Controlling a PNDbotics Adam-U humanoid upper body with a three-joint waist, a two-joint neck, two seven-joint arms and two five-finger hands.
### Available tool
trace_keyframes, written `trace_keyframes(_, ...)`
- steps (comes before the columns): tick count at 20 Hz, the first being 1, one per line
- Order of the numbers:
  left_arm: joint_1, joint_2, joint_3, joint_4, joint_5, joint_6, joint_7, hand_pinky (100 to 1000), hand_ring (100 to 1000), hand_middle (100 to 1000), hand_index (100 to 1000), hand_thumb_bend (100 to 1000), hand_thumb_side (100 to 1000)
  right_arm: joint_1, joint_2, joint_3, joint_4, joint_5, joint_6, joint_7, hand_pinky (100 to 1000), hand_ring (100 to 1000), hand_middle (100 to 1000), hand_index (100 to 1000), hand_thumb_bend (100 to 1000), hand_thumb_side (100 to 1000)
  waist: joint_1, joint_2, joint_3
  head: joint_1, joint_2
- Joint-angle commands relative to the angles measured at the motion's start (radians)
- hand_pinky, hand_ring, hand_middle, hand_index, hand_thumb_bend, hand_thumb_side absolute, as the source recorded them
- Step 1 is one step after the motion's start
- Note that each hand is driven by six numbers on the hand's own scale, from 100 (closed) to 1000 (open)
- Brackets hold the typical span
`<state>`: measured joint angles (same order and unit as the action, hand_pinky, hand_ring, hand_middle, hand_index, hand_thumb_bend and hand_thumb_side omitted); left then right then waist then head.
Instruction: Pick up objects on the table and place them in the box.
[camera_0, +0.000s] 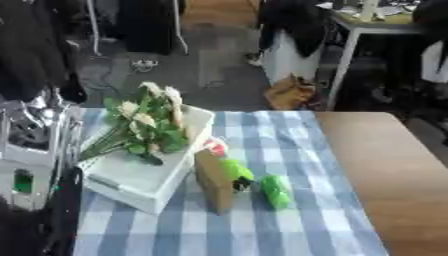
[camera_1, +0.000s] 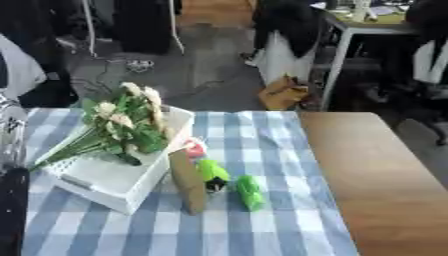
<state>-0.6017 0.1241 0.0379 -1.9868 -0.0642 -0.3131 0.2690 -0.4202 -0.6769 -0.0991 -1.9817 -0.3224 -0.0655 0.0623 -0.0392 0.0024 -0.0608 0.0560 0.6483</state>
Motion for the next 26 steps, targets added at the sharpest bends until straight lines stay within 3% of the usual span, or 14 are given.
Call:
trace_keyframes(1, -0.019, 0.015, -0.008, -0.013, 0.008, 0.005, -0.008, 680, 810, 819, 887, 100, 856, -0.015, -0.117, 0.061, 0.027, 0.101, -0.007, 0.086, 828, 913, 923, 790, 100, 882, -0.021, -0.027, 0.006, -0.011, 0.007)
trace_keyframes(8, -0.018, 0.010, -0.018, -0.013, 0.016, 0.008, -0.019, 680, 810, 819, 887, 100, 856, -0.098, -0.231, 0.232, 0.163, 0.235, -0.064, 0.245, 815, 932, 1000, 813, 100, 969, -0.033, -0.033, 0.028, -0.043, 0.013)
trace_keyframes(14, -0.017, 0.007, -0.025, -0.013, 0.022, 0.009, -0.028, 680, 810, 819, 886, 100, 856, -0.203, -0.259, 0.388, 0.338, 0.354, -0.066, 0.416, 802, 941, 1000, 851, 100, 941, -0.043, -0.038, 0.044, -0.079, 0.017)
trace_keyframes(19, -0.014, 0.005, -0.032, -0.013, 0.028, 0.010, -0.035, 680, 810, 819, 885, 100, 855, -0.321, -0.198, 0.491, 0.580, 0.395, -0.020, 0.657, 787, 910, 999, 846, 100, 923, -0.049, -0.043, 0.053, -0.110, 0.027)
trace_keyframes(22, -0.012, 0.001, -0.035, -0.013, 0.031, 0.010, -0.038, 680, 810, 819, 885, 100, 855, -0.387, -0.128, 0.509, 0.749, 0.456, -0.025, 0.806, 770, 855, 913, 844, 100, 906, -0.050, -0.045, 0.058, -0.139, 0.031)
trace_keyframes(26, -0.012, -0.007, -0.037, -0.013, 0.036, 0.008, -0.040, 680, 810, 819, 885, 100, 856, -0.438, -0.032, 0.497, 0.931, 0.536, -0.071, 0.843, 767, 815, 852, 840, 100, 908, -0.049, -0.046, 0.066, -0.170, 0.043)
